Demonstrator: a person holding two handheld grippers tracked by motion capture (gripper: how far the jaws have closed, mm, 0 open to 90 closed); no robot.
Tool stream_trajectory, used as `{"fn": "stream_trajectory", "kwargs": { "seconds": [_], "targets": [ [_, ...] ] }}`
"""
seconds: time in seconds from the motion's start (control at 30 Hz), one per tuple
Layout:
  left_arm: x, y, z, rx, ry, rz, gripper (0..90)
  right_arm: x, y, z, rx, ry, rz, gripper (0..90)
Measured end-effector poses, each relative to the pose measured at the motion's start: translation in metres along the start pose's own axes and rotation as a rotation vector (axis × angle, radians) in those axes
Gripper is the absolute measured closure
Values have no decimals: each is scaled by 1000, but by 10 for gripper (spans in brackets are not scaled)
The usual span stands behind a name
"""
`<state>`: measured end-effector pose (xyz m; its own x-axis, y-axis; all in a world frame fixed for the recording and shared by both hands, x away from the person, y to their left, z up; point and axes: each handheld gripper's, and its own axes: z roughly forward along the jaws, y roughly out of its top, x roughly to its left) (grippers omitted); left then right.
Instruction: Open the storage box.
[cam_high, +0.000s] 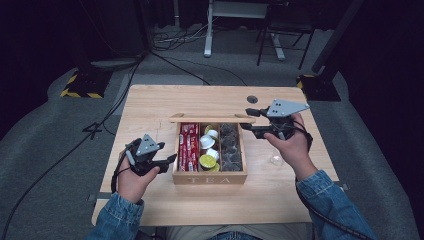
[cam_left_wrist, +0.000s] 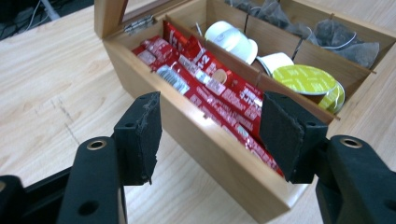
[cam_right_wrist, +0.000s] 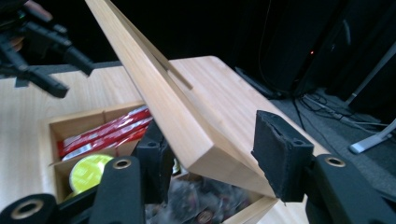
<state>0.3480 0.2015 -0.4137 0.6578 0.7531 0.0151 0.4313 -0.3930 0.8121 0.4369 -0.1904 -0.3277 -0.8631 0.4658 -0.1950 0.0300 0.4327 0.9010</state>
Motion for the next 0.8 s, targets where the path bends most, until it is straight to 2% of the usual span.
{"fn": "stream_trajectory", "kwargs": {
  "seconds": [0.17, 0.2, 0.47, 0.63, 0.8],
  "targets": [
    [-1, -8, -4, 15, 6, -4, 403, -10, 7, 4, -20, -16, 7, 505],
    [-1, -13, -8, 18, 16, -14, 402, -15, 10, 7, -25, -18, 18, 509],
    [0, -26, -15, 33, 46, -44, 402, -31, 16, 17, -58, -23, 45, 547],
    [1, -32, -21, 31, 63, -60, 400, -41, 21, 20, -60, -24, 47, 561],
    [2, -37, -24, 26, 72, -59, 385, -54, 28, 26, -69, -59, 64, 561]
  ]
}}
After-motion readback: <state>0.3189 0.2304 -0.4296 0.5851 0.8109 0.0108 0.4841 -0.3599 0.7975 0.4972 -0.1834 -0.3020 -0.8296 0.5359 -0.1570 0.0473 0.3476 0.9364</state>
